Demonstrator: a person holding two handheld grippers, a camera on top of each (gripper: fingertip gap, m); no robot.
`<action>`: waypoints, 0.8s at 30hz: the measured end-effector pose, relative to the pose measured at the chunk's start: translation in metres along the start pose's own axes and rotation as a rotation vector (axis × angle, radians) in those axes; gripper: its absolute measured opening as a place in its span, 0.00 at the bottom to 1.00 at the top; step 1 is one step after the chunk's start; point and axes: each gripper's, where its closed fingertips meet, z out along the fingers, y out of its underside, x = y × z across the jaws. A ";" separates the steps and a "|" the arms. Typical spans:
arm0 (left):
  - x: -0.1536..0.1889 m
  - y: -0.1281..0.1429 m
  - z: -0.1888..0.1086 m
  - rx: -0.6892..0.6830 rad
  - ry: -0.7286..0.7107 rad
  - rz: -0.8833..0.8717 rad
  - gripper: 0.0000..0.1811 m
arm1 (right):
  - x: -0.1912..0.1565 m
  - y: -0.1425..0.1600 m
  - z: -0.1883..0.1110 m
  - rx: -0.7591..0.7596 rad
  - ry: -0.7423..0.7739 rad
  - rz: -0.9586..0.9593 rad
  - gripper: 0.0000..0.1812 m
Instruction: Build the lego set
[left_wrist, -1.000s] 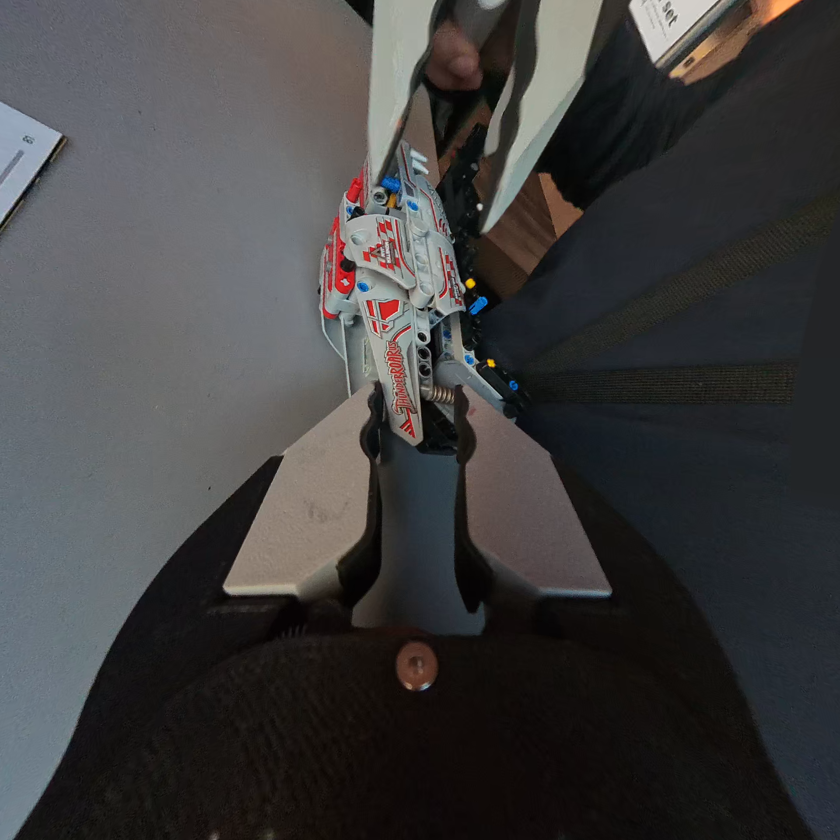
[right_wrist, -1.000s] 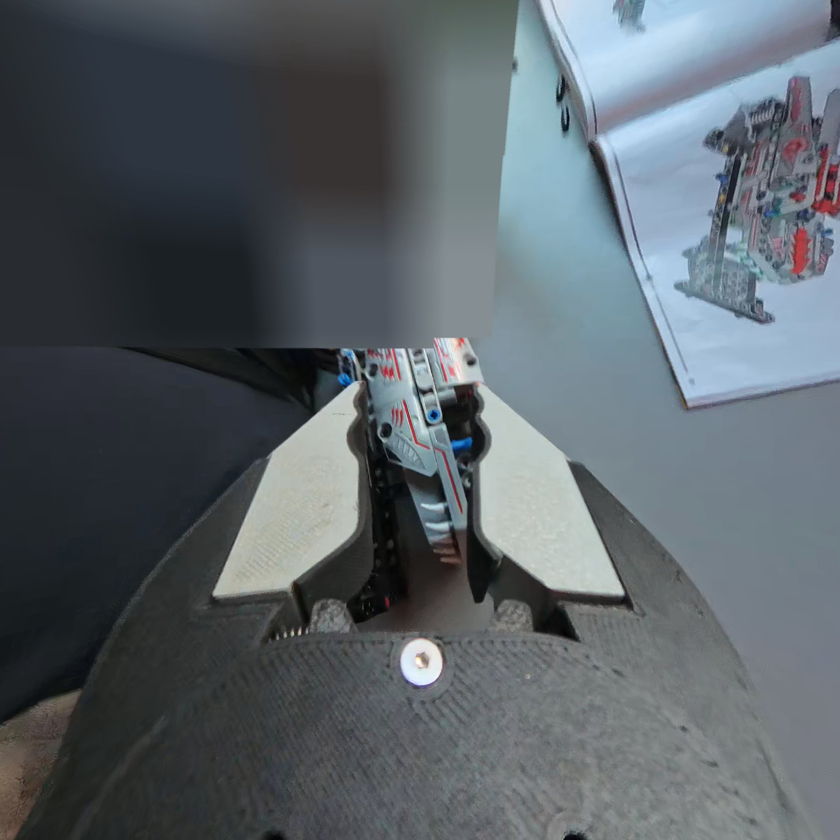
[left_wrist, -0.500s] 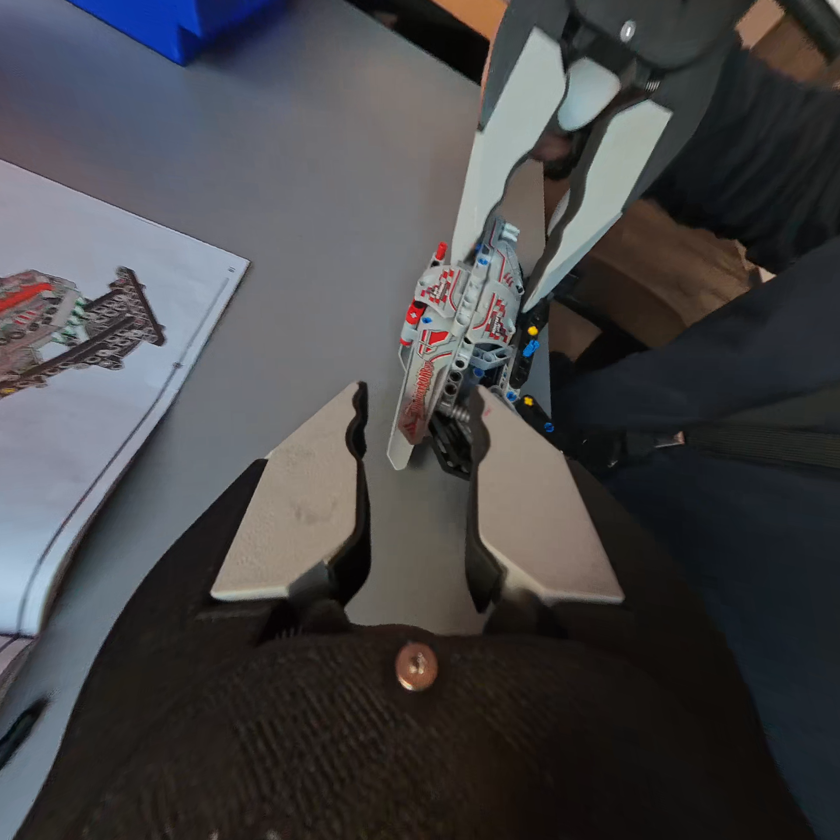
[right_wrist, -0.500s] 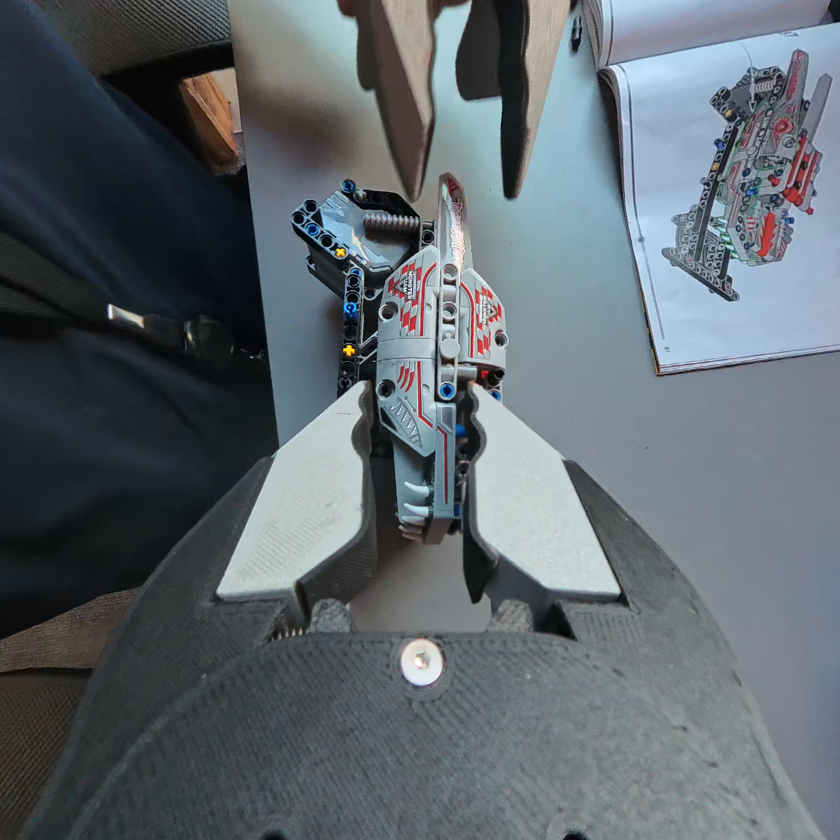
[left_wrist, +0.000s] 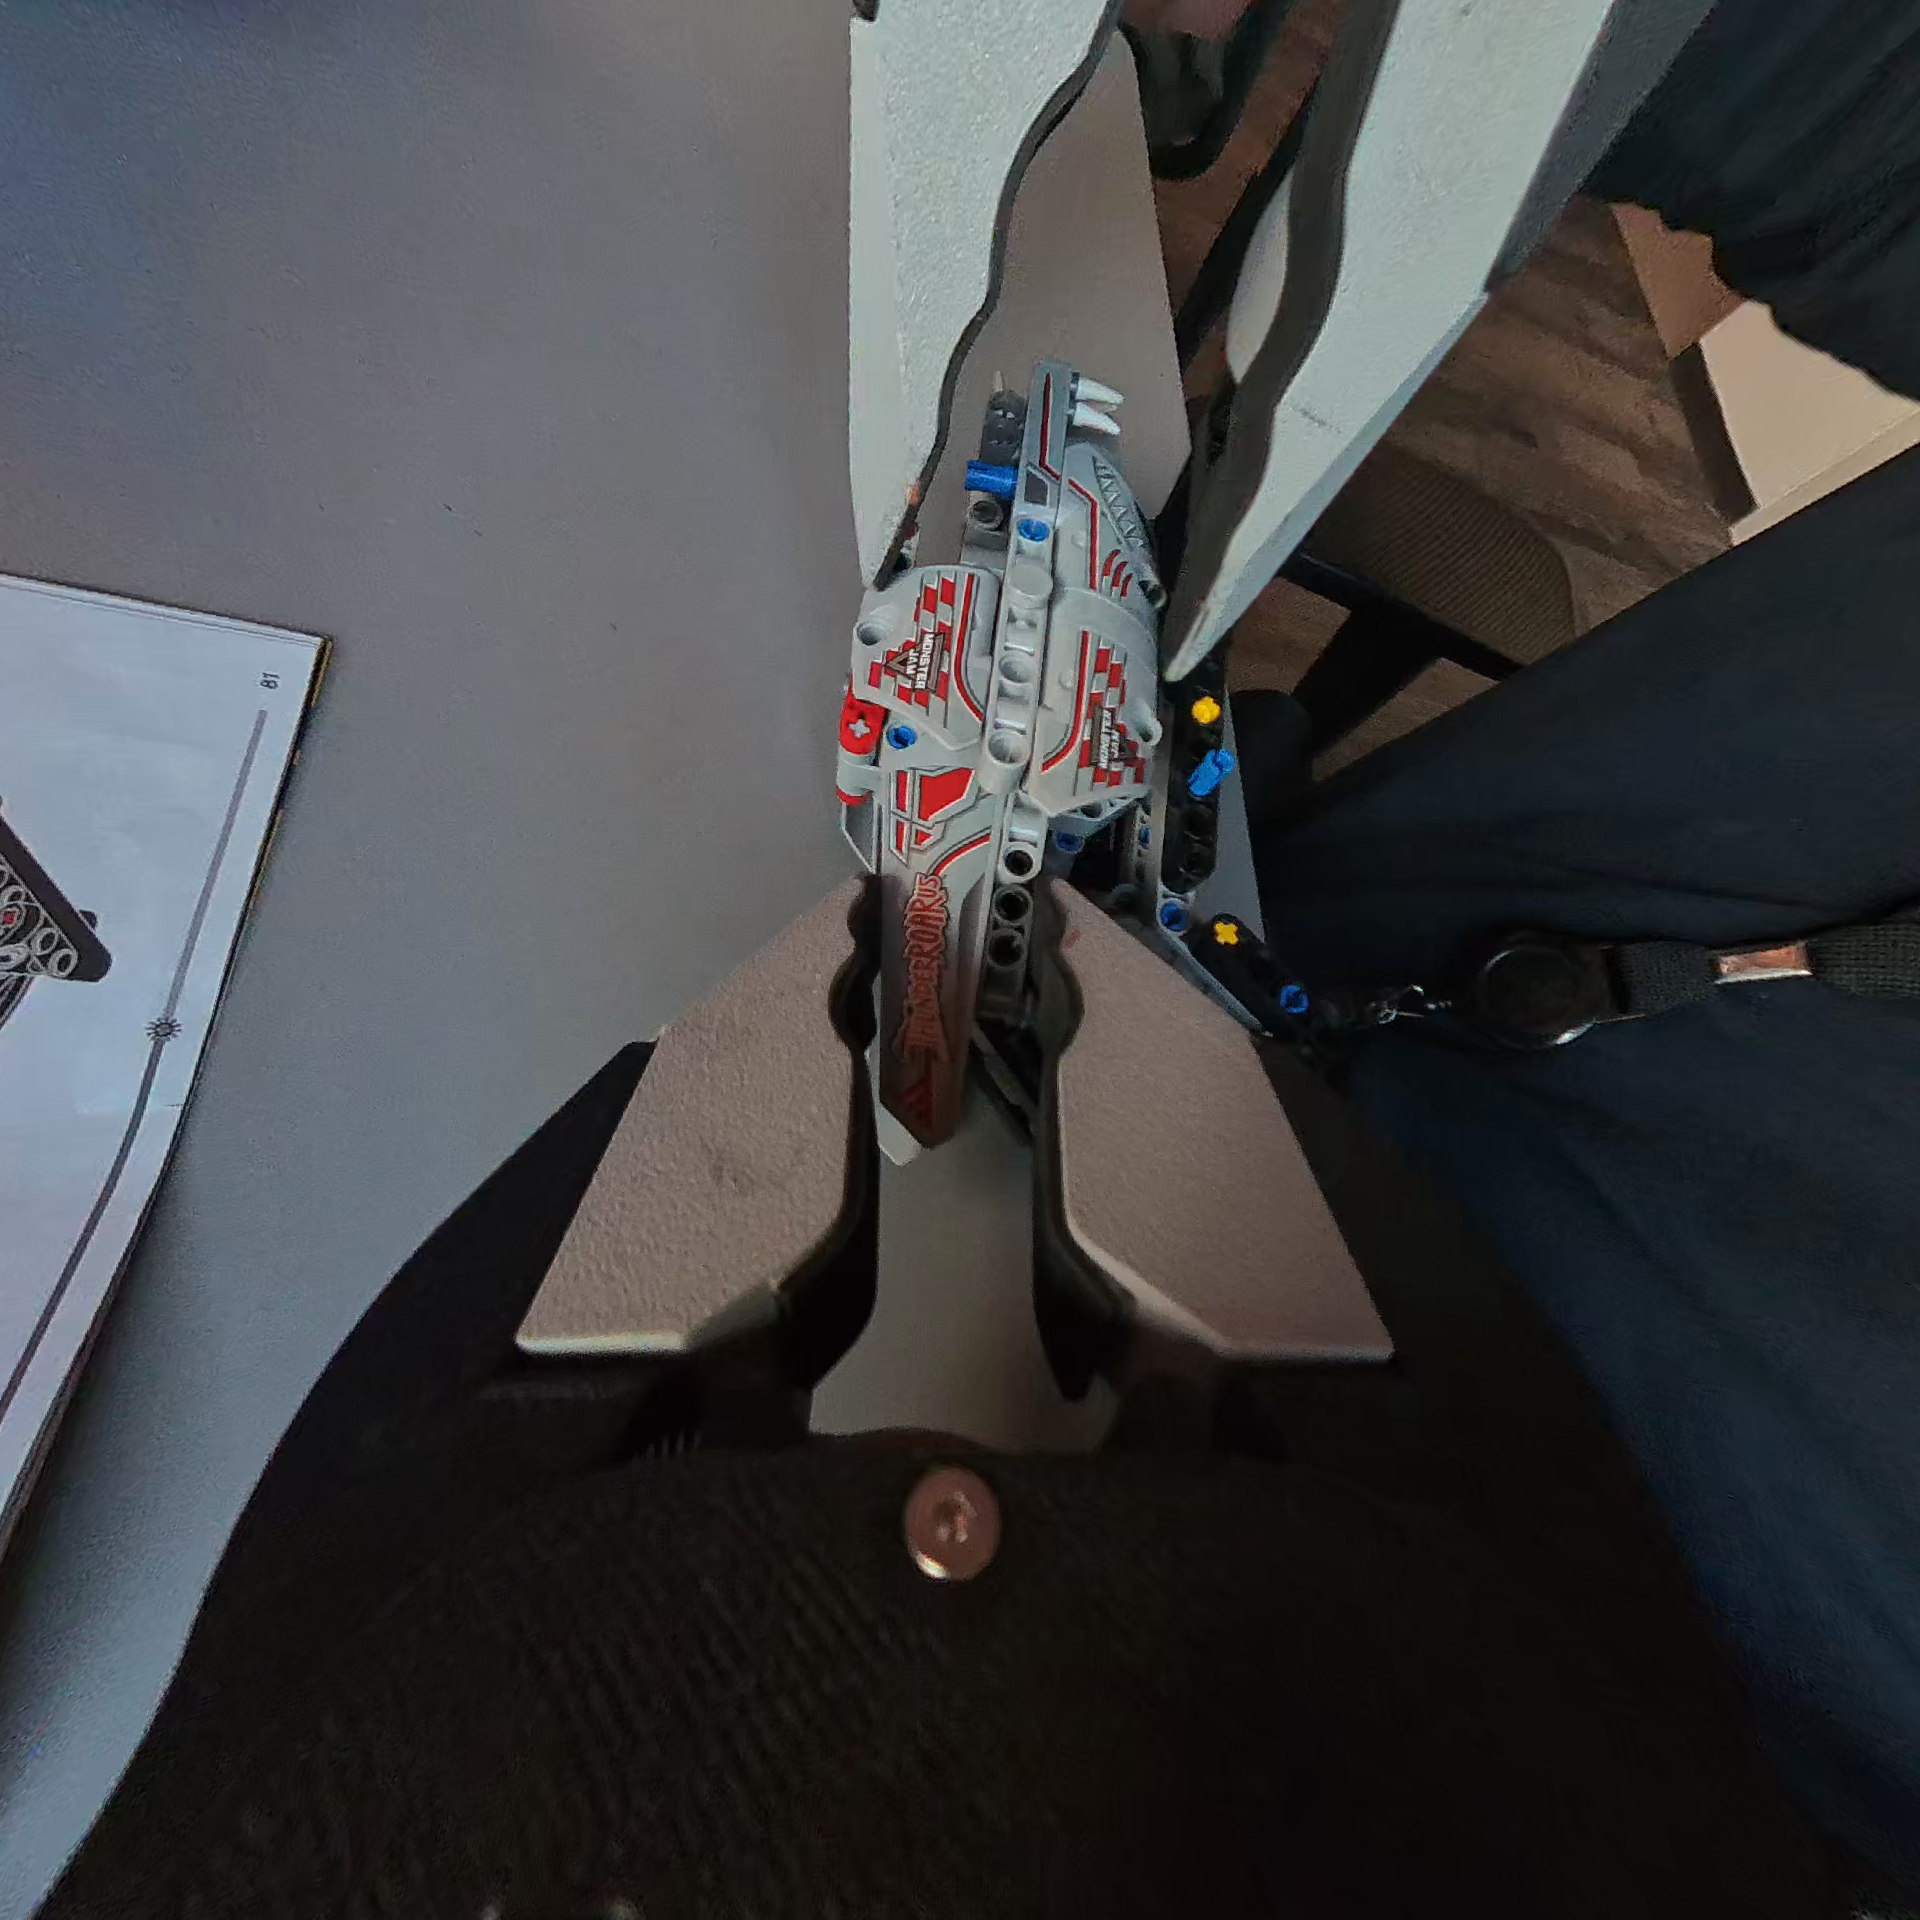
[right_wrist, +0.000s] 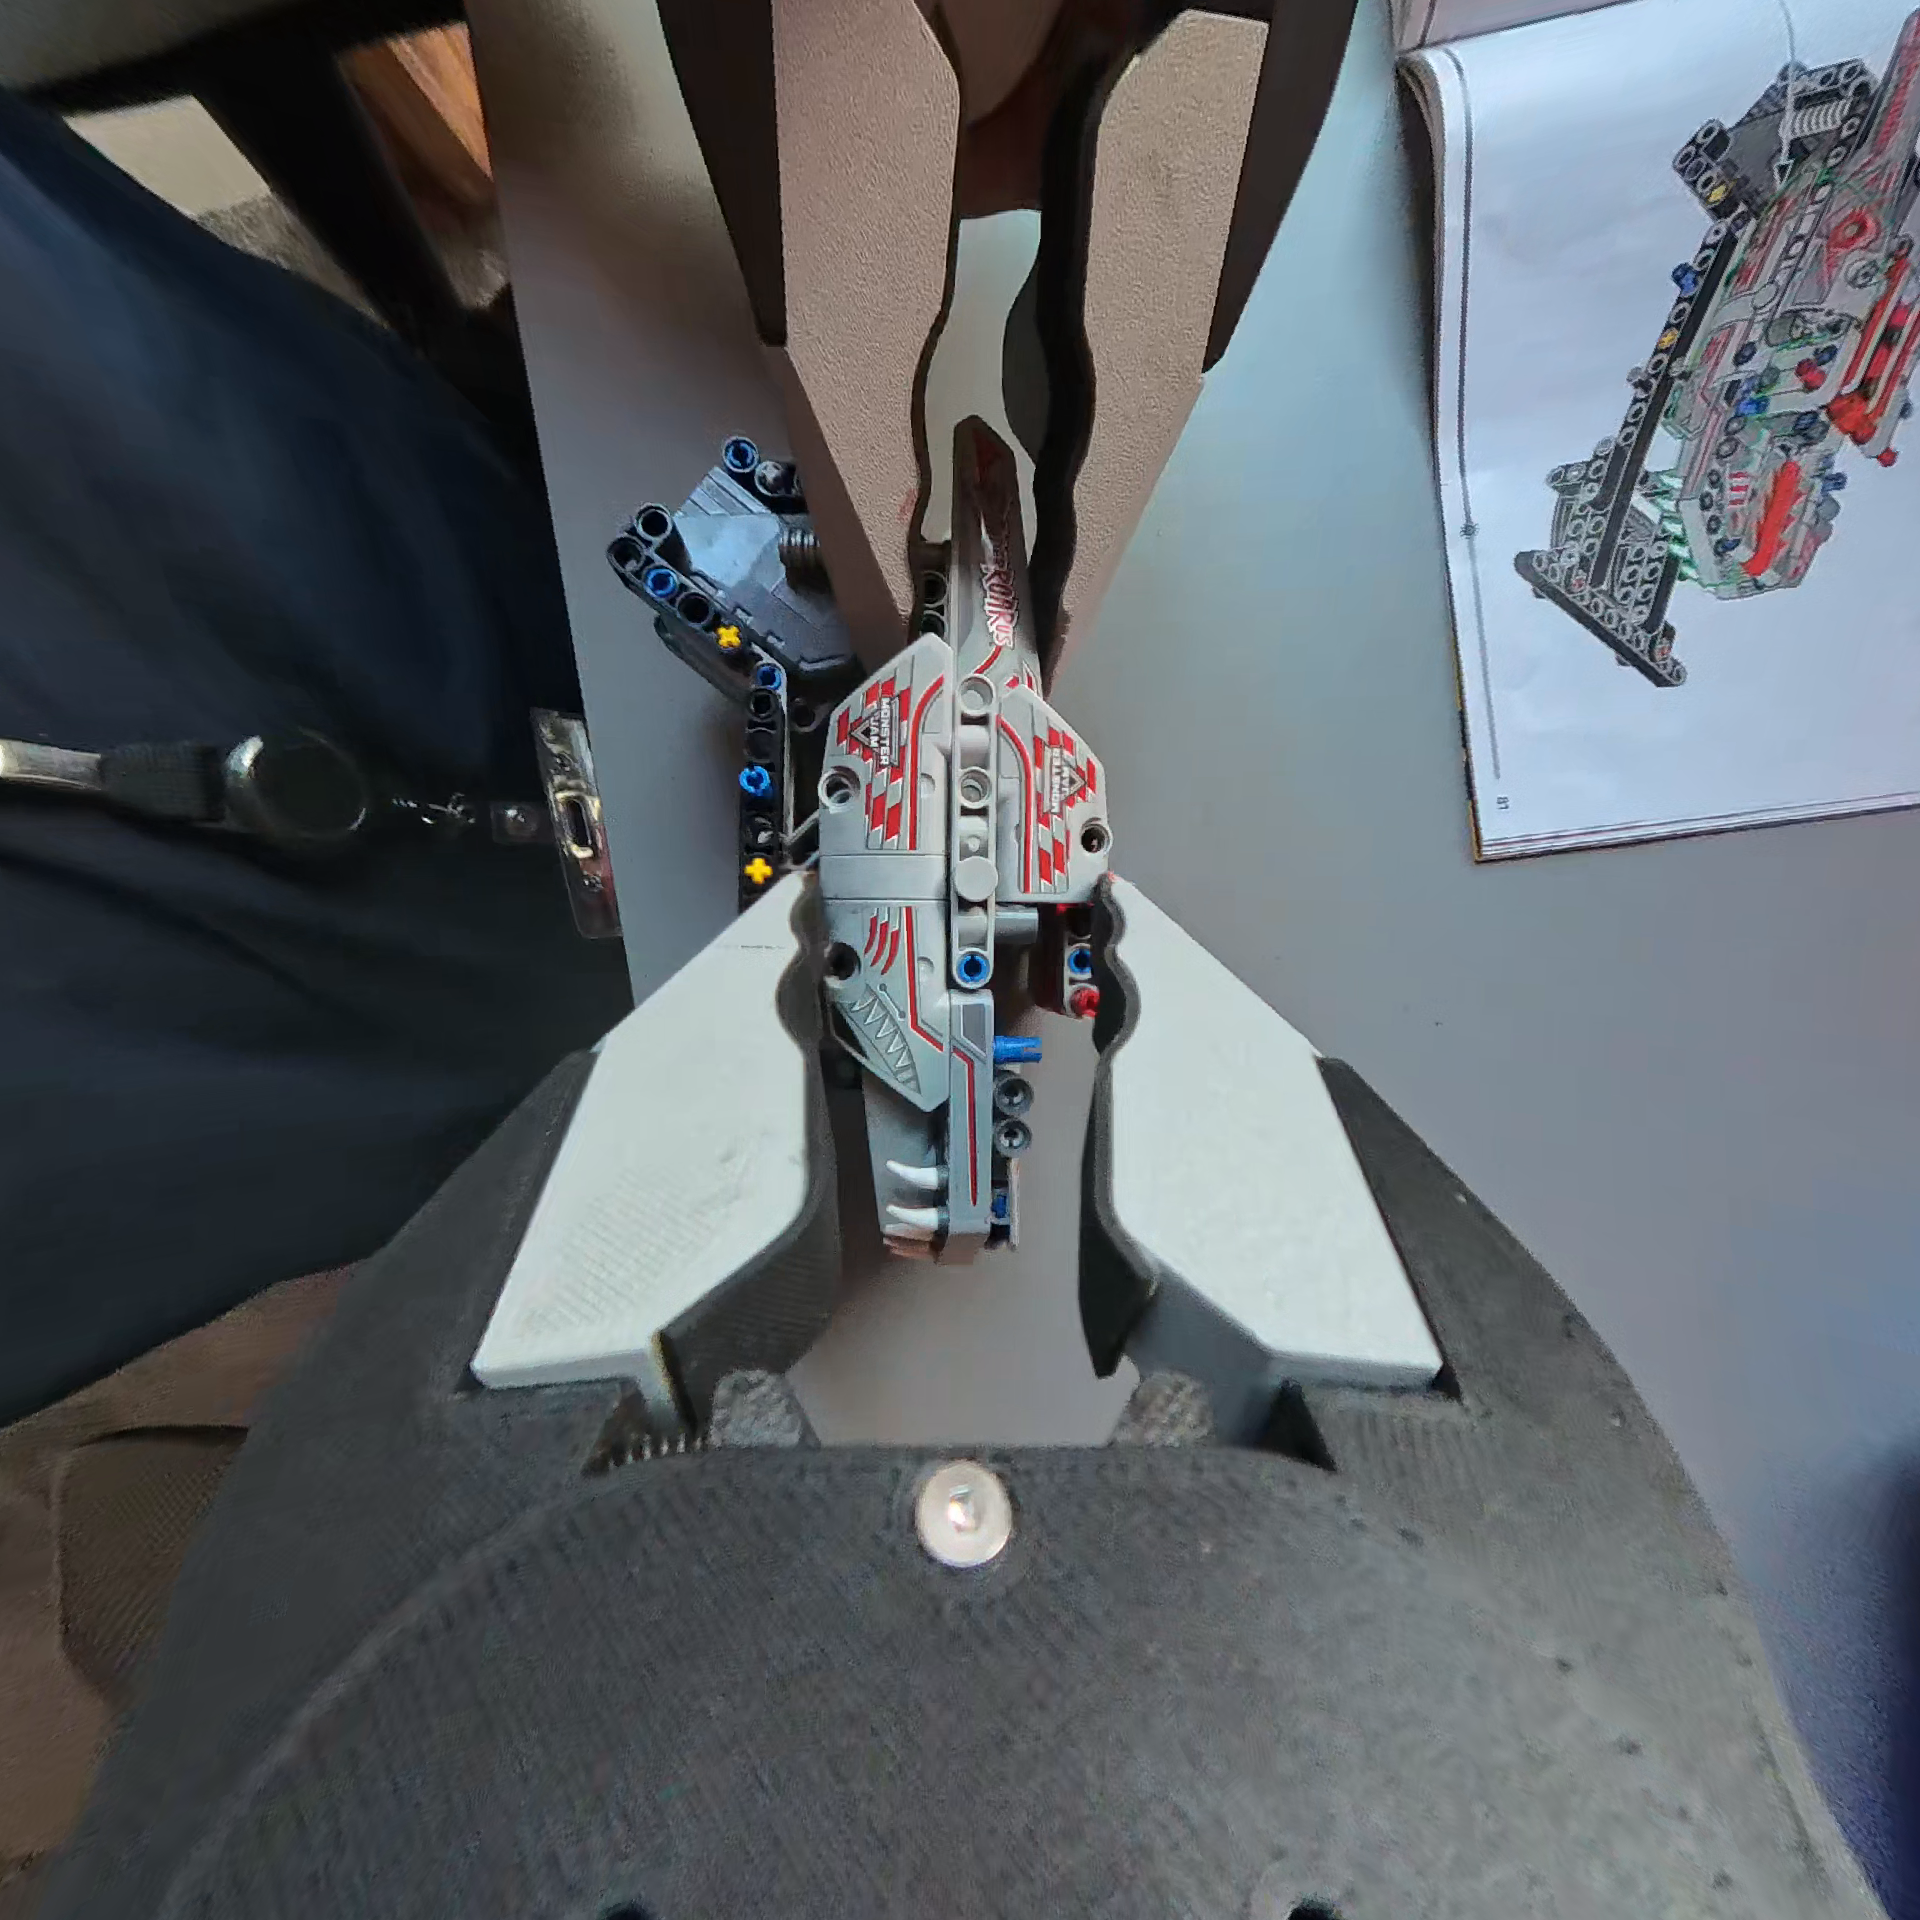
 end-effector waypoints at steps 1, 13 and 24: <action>0.000 0.000 0.000 0.005 -0.003 0.009 0.13 | 0.000 0.000 0.000 -0.015 -0.001 -0.006 0.27; -0.020 -0.016 -0.020 0.023 -0.288 0.343 0.13 | 0.019 -0.027 -0.015 0.034 0.279 -0.098 0.26; -0.006 -0.026 -0.039 0.085 -0.827 1.244 0.13 | 0.016 -0.026 -0.042 0.331 0.370 0.096 0.44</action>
